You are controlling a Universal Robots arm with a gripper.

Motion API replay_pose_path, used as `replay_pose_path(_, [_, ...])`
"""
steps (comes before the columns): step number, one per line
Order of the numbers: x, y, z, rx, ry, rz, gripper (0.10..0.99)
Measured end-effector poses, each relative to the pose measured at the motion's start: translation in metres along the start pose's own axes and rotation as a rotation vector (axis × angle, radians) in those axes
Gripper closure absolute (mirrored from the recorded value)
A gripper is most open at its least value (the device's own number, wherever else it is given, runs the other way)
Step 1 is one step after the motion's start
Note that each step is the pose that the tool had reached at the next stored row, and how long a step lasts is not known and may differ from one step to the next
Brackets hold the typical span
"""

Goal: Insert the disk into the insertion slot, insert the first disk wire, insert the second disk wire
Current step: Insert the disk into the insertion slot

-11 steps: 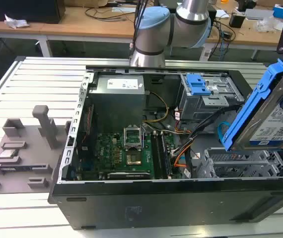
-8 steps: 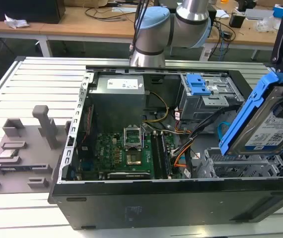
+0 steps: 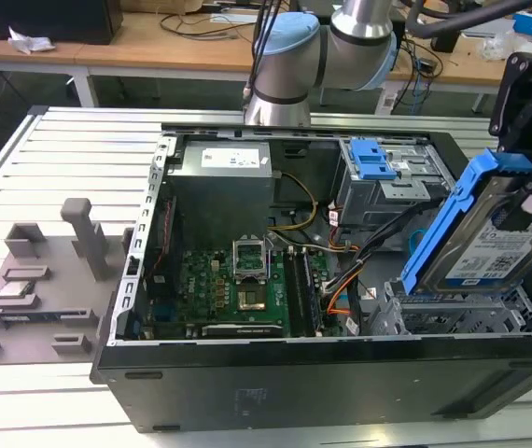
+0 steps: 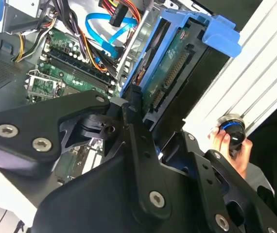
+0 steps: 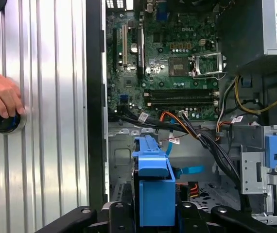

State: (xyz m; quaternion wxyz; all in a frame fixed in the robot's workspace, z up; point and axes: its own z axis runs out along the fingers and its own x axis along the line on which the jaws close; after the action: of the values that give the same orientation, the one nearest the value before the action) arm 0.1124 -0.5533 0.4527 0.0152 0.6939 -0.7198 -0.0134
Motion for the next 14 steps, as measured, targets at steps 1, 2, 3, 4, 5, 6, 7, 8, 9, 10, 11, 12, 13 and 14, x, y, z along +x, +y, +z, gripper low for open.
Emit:
replay_pose_path(1, [-0.0003, -0.0001, 0.0019, 0.0, -0.0002, 0.001, 0.722])
replay_pose_path(2, [-0.0004, -0.0001, 0.0033, 0.0, -0.0002, 0.001, 0.722])
replay_pose_path(3, [-0.0005, -0.0003, 0.0048, 0.0, -0.0001, 0.001, 0.722])
replay_pose_path(4, [-0.0005, -0.0005, 0.0059, 0.0, 0.0, 0.001, 0.722])
replay_pose_path(5, [-0.0006, -0.0008, 0.0083, 0.0, 0.0, 0.001, 0.722])
replay_pose_path(6, [-0.0009, -0.001, 0.0104, 0.0, -0.0001, 0.001, 0.722])
replay_pose_path(7, [-0.0017, -0.0011, 0.012, 0.0, -0.001, 0.001, 0.722])
replay_pose_path(8, [-0.0022, -0.0011, 0.0129, 0.0, -0.0019, 0.001, 0.722])
replay_pose_path(9, [-0.0022, -0.0011, 0.014, 0.0, -0.0019, 0.001, 0.722])
replay_pose_path(10, [-0.0023, -0.0012, 0.0158, 0.0, -0.0019, 0.001, 0.722])
replay_pose_path(11, [-0.0023, -0.0013, 0.0185, 0.0, -0.0019, 0.001, 0.722])
replay_pose_path(12, [-0.0023, -0.0015, 0.0239, 0.0, -0.0019, 0.001, 0.722])
replay_pose_path(13, [-0.0023, -0.0017, 0.0292, 0.0, -0.0019, 0.001, 0.722])
replay_pose_path(14, [-0.0023, -0.0018, 0.0325, 0.0, -0.002, 0.001, 0.722])
